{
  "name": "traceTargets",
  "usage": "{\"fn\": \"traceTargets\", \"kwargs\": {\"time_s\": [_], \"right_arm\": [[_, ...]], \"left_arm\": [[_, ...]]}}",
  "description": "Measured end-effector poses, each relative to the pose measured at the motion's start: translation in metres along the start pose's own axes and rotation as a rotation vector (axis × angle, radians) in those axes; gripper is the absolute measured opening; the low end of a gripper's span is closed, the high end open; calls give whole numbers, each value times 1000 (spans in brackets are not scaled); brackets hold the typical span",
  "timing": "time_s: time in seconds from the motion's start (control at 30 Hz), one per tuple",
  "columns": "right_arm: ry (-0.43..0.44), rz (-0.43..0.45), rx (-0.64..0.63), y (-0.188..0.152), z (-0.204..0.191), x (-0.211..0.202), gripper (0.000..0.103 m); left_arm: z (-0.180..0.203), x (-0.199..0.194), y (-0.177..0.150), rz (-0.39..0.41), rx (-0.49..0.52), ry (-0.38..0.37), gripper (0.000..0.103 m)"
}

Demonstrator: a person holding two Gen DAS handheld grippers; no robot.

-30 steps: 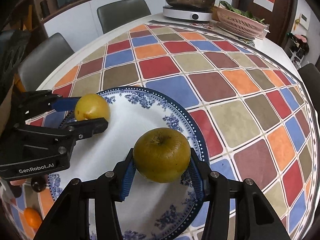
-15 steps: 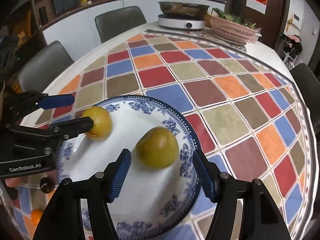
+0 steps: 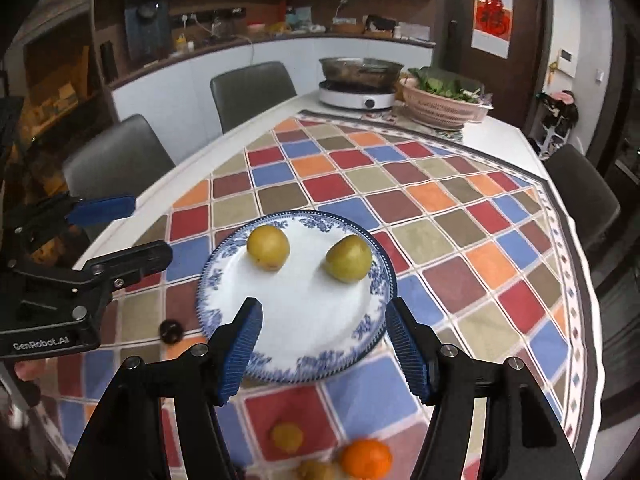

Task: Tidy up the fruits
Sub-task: 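Withdraw the right tool toward a mandarin orange while the left tool moves to another orange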

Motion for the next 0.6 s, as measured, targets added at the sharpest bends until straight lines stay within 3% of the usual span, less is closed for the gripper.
{"fn": "traceTargets", "kwargs": {"time_s": [0.33,0.6], "right_arm": [[-55,46,37,-31,-26,-56,65],[-104,42,70,-62,-45,-81,65]], "left_arm": [[0,-58,-29,36,-15,-23,77],[-3,-79,-60,45,2,-25,80]]}}
Point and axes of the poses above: each gripper's, at about its wrist camera, not at the fingertips, and x roughly the way its jaws point, z to its right, y to its top, the point moved 10 cm from there along x, roughly the way its jaws point, and after that the axes turned 14 degrees about y, right-handed, at the moved point
